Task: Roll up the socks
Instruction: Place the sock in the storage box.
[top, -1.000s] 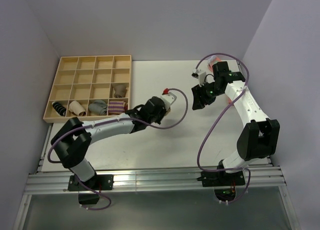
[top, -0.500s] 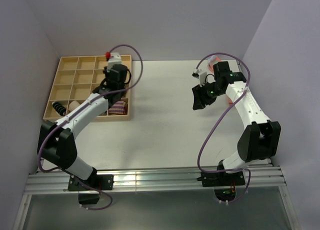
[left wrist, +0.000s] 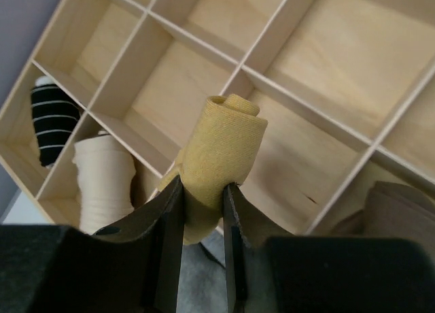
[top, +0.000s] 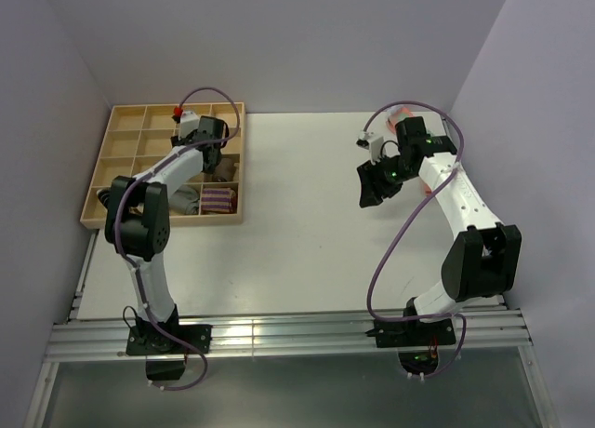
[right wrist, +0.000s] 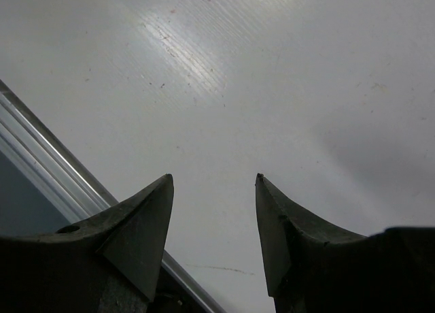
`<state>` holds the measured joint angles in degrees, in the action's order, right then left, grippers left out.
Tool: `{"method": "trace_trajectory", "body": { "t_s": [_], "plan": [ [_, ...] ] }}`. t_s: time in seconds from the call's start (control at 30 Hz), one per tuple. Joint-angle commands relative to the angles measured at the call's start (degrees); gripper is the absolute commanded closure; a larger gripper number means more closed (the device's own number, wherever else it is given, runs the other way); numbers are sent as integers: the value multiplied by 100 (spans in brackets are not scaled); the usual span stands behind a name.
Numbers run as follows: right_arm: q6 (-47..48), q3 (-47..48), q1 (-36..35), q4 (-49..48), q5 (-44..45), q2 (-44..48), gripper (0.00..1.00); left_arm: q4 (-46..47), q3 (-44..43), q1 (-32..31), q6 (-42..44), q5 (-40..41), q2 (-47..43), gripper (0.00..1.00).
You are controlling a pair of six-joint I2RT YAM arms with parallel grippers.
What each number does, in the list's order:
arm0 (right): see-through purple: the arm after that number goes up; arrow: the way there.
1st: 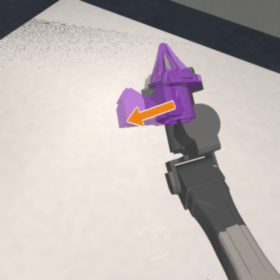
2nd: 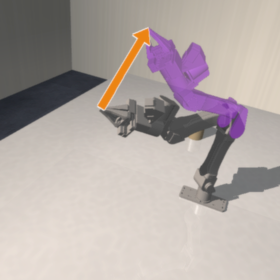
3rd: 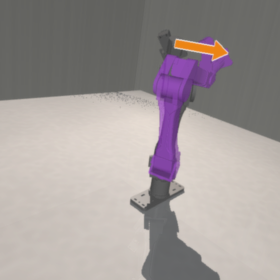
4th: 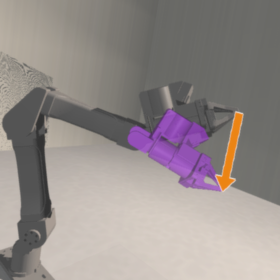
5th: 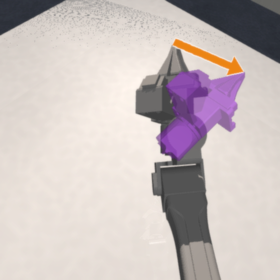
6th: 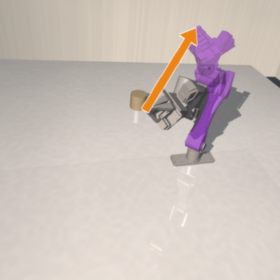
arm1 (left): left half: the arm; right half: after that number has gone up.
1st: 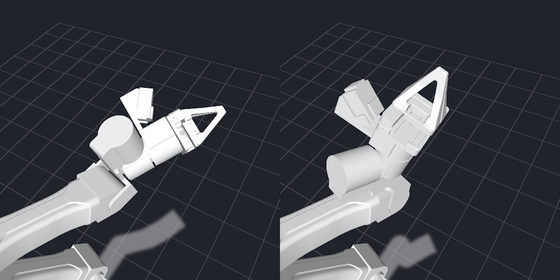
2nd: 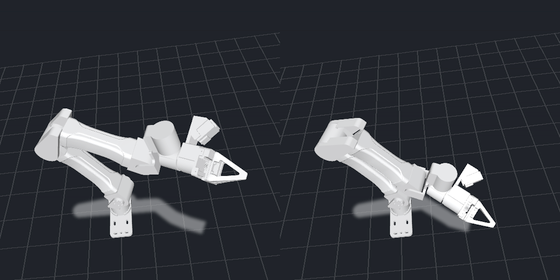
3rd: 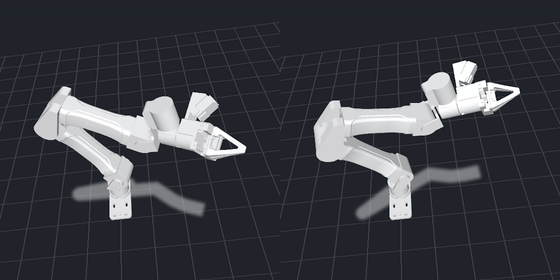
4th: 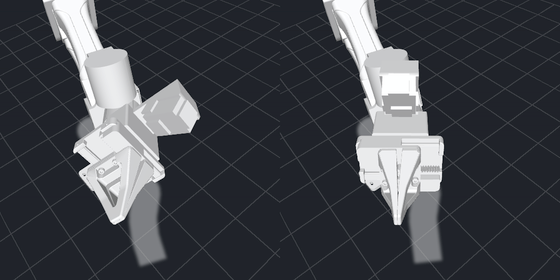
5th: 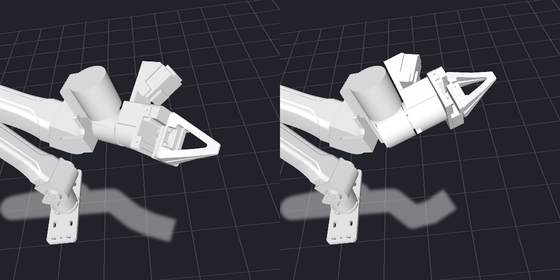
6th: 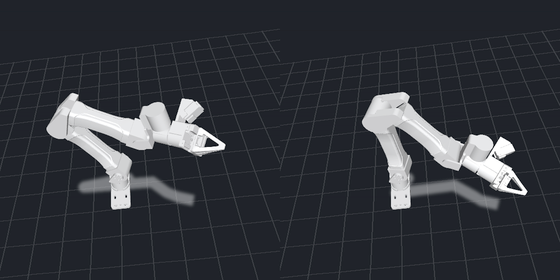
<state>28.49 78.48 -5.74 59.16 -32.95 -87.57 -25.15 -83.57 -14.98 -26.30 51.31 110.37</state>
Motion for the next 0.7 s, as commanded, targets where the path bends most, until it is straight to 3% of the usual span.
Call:
{"method": "trace_trajectory", "body": {
  "t_s": [0.0, 0.13, 0.67],
  "plan": [
    [130, -113, 46, -62, 61, 161, 41, -255, -379, 92, -209, -24, 204, 100],
    [174, -192, 38, -62, 69, 135, 41, -535, -581, 206, -410, -402, 590, 100],
    [271, -394, 38, -115, 69, 179, 42, -209, -458, 364, -419, -1395, 1303, 100]
  ]
}}
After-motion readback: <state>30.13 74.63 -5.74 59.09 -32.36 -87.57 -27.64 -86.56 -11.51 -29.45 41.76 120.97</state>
